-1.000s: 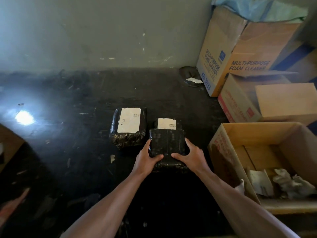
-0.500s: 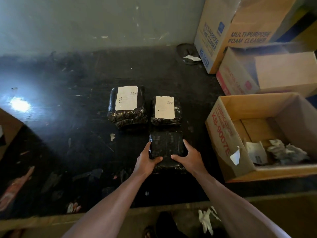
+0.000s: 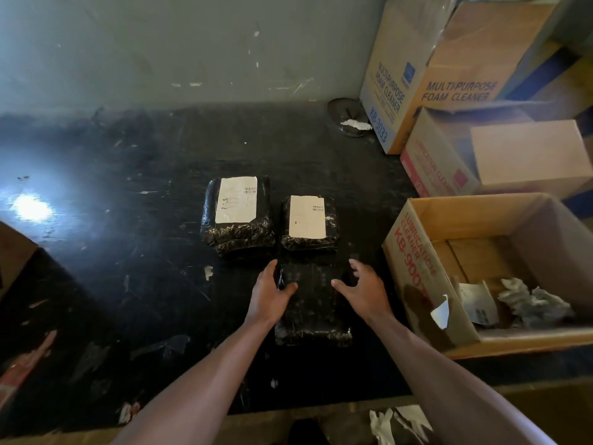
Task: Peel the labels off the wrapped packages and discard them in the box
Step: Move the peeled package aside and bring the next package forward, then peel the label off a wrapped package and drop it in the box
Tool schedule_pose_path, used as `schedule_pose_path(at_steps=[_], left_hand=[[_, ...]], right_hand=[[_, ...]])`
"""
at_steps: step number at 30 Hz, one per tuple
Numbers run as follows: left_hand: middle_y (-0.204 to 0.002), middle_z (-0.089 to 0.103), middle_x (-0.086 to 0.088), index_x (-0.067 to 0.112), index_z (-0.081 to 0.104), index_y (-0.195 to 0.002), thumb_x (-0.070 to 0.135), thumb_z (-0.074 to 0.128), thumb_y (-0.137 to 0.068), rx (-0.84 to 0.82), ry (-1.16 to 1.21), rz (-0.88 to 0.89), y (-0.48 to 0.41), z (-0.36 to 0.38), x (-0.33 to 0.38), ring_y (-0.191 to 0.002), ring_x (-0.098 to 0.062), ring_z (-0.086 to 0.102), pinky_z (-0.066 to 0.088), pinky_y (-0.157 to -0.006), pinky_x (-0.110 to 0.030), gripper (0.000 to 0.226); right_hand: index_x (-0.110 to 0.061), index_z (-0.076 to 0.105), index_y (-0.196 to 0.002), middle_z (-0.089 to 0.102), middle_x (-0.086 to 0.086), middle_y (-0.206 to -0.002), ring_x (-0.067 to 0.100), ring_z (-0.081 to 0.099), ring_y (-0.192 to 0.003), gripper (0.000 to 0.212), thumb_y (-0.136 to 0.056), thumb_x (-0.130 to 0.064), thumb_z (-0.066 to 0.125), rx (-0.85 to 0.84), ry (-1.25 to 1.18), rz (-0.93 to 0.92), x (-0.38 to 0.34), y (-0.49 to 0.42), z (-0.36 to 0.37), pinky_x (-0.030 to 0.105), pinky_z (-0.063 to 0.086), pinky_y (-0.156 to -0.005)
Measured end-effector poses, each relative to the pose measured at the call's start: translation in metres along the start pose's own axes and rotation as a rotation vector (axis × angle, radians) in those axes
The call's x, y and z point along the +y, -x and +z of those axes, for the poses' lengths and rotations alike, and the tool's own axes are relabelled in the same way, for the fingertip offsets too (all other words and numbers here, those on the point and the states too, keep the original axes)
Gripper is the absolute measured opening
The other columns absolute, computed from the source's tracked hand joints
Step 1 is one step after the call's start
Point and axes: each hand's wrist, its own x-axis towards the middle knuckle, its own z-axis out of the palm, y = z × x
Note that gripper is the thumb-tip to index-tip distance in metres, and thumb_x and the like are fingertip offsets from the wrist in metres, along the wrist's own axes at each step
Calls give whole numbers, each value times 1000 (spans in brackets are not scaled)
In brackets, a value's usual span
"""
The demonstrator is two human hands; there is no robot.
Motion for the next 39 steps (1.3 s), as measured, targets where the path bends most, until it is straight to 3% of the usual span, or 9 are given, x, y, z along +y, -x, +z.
schedule_pose_path(at_steps=[12,15,18,22,27,30,33,35,39], left_hand=[[-155,37,-5,16,29,-153,31,72,-88,9,-32,95,-74,-18,66,-142,-20,36,31,-115,-37,80],[-155,38,-6,15,28,-153,28,72,-89,11,-42,74,-96,-14,73,-141,-22,36,32,-112,-36,79],[-150,43,-6,12,35,-150,19,69,-91,-6,-66,69,-115,-7,78,-137,-23,42,35,-100,-25,68],[-148,43,-8,12,37,-148,19,69,-90,11,-96,33,-144,2,76,-136,-24,42,39,-105,-34,66],[-145,45,-7,10,40,-143,22,73,-87,14,-78,29,-162,14,70,-131,-23,49,39,-98,-25,66],[-156,32,-8,10,29,-152,26,74,-86,24,-89,11,-174,21,64,-141,-20,36,33,-113,-32,81],[-163,18,-7,9,19,-156,29,71,-87,37,-123,16,-178,26,58,-148,-14,18,16,-115,-22,89],[-164,12,-7,8,15,-157,30,71,-88,31,-123,11,-179,27,55,-149,-14,16,14,-112,-18,91],[-165,11,-5,10,12,-157,31,73,-87,18,-108,-3,-182,26,51,-149,-15,18,17,-115,-24,95]], right_hand=[[-15,49,-144,55,6,-140,18,54,-127,67,-86,-36,75,99,136,-136,-73,-88,-22,33,46,-104],[-15,49,-144,55,5,-141,17,54,-128,66,-87,-34,75,97,155,-155,-84,-113,-21,31,45,-102],[-15,50,-144,55,4,-141,17,54,-127,63,-88,-30,74,65,202,-185,-88,-136,-19,26,43,-98],[-16,51,-143,56,4,-142,17,54,-129,59,-89,-24,74,15,246,-176,-89,-175,-5,32,47,-100],[-15,52,-143,55,5,-142,19,54,-128,56,-91,-25,71,-14,307,-208,-91,-203,4,36,48,-104],[-15,53,-142,54,6,-143,20,51,-131,51,-94,-23,67,-38,347,-219,-94,-228,11,34,44,-107],[-14,55,-140,54,6,-140,21,47,-132,45,-97,-20,63,-45,383,-234,-94,-246,16,29,40,-102],[-14,61,-135,54,6,-135,21,47,-127,40,-96,-19,64,-49,405,-251,-92,-251,19,27,41,-97],[-17,71,-119,59,4,-123,15,55,-113,27,-92,-19,69,-42,381,-250,-94,-258,21,22,44,-87]])
